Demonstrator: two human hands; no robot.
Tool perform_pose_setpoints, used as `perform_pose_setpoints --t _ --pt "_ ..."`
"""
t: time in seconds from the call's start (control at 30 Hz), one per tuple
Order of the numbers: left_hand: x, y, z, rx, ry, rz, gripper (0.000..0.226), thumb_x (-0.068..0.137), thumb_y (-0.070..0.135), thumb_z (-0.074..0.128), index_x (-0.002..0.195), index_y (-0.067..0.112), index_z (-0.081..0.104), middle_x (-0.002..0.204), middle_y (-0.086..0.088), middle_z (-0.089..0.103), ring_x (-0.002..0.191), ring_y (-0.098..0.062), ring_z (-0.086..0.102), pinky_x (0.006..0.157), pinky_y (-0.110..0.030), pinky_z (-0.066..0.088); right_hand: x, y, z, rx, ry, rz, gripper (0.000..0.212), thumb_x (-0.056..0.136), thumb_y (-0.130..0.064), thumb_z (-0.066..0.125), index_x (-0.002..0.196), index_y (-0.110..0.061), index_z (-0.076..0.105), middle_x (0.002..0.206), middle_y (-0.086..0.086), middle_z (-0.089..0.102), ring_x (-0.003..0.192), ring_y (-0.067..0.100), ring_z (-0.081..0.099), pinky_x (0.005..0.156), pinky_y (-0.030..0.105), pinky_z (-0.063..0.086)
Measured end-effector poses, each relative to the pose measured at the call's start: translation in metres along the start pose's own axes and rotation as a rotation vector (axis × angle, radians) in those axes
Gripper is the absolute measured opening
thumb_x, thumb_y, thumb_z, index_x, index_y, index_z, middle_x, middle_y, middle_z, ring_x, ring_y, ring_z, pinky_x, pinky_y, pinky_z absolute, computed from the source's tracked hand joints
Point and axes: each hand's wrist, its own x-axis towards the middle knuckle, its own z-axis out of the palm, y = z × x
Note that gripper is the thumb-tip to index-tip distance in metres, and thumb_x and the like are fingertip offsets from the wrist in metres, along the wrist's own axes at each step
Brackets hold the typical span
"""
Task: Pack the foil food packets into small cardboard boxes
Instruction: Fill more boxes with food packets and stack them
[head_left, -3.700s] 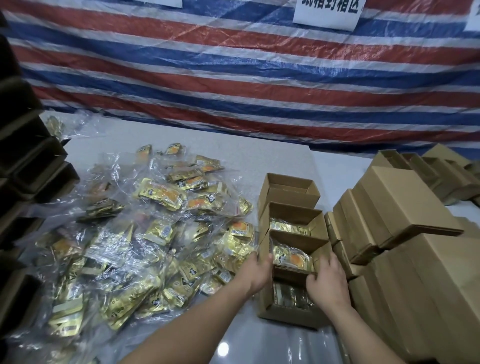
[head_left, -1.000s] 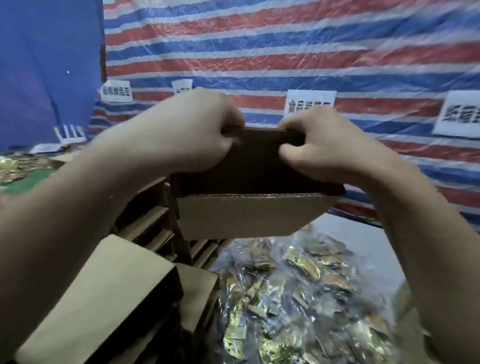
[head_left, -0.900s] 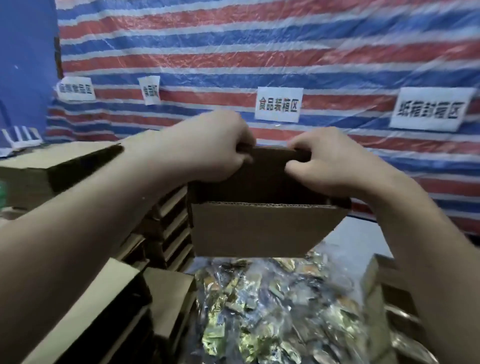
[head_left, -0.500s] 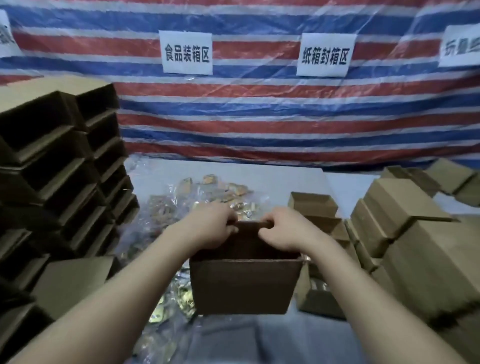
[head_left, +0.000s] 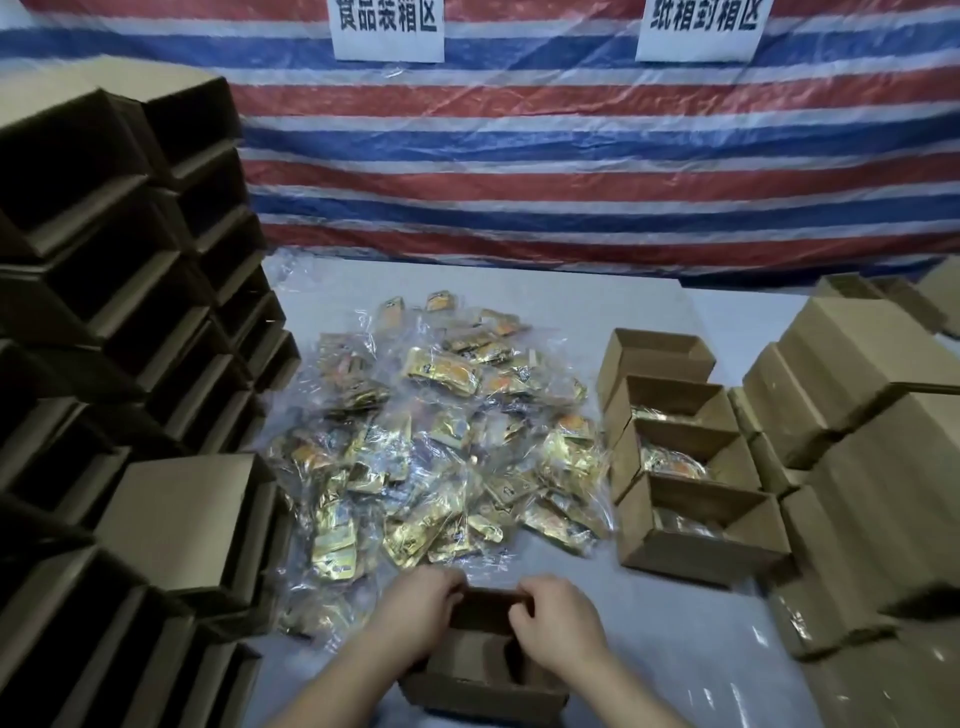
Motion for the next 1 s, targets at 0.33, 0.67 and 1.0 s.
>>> perform_pose_setpoints --t 0.33,0.67,1.0 --pt "-0.010 -0.031 0.043 0.045 0.143 0.096 0.023 0.101 0.030 0.038 0.099 0.023 0.061 0.104 0.004 0.064 0.100 -0.013 0.052 0.086 -0.025 0.038 -0.003 0.003 0.031 0.001 -0.012 -0.063 0.015 0.087 -0.029 0.046 0.087 -0.022 0.059 0.097 -0.004 0.061 0.093 0.017 0.057 0.079 0.031 0.046" --pt "-0.019 -0.032 0.050 -0.103 0.277 0.048 0.046 0.091 0.057 0.048 0.124 0.028 0.059 0.121 0.013 0.059 0.114 -0.007 0.052 0.097 -0.021 0.039 0.006 0.015 0.017 0.232 -0.022 -0.022 0.028 0.098 -0.039 0.042 0.075 -0.026 0.051 0.079 -0.006 0.054 0.073 0.006 0.053 0.066 0.026 0.042" --pt "-0.028 -0.040 0.053 -0.784 0.251 -0.380 0.029 0.099 0.038 0.053 0.124 0.026 0.061 0.123 0.010 0.060 0.120 -0.009 0.053 0.090 -0.004 0.038 0.104 0.025 -0.009 -0.265 -0.099 -0.288 0.044 0.094 -0.013 0.051 0.137 -0.020 0.051 0.129 0.003 0.053 0.120 0.021 0.050 0.104 0.035 0.042"
